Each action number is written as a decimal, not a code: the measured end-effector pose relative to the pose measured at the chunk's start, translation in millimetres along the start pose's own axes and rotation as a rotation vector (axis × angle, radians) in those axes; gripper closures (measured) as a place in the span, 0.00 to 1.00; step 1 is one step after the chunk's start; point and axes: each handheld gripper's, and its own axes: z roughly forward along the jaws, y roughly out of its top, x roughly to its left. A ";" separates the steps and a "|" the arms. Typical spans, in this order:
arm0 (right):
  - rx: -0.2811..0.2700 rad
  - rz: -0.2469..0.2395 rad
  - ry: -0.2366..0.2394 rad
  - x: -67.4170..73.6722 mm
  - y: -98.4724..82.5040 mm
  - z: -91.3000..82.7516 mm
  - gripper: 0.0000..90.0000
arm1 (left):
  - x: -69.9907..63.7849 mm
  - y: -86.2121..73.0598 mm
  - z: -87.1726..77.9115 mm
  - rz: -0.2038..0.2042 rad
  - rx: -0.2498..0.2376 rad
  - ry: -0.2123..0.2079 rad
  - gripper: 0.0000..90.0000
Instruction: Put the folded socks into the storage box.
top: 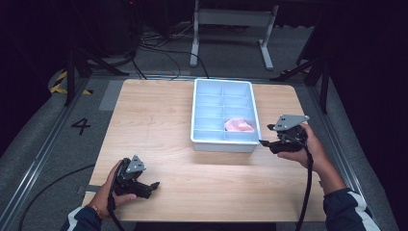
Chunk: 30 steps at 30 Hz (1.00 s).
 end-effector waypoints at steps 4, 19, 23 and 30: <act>0.003 0.004 -0.002 3.2 -8.0 -1.9 0.42 | -0.2 0.0 0.1 -0.002 -0.002 0.000 0.00; 0.024 0.019 -0.008 14.7 -37.0 -7.0 0.41 | -0.3 -0.1 0.1 -0.003 -0.002 0.001 0.00; 0.026 0.021 -0.009 16.0 -43.4 -7.4 0.41 | -0.4 -0.1 0.1 -0.005 -0.002 0.001 0.00; 0.036 0.034 -0.014 19.8 -64.1 -7.3 0.41 | -0.4 -0.1 0.1 -0.005 -0.002 0.001 0.00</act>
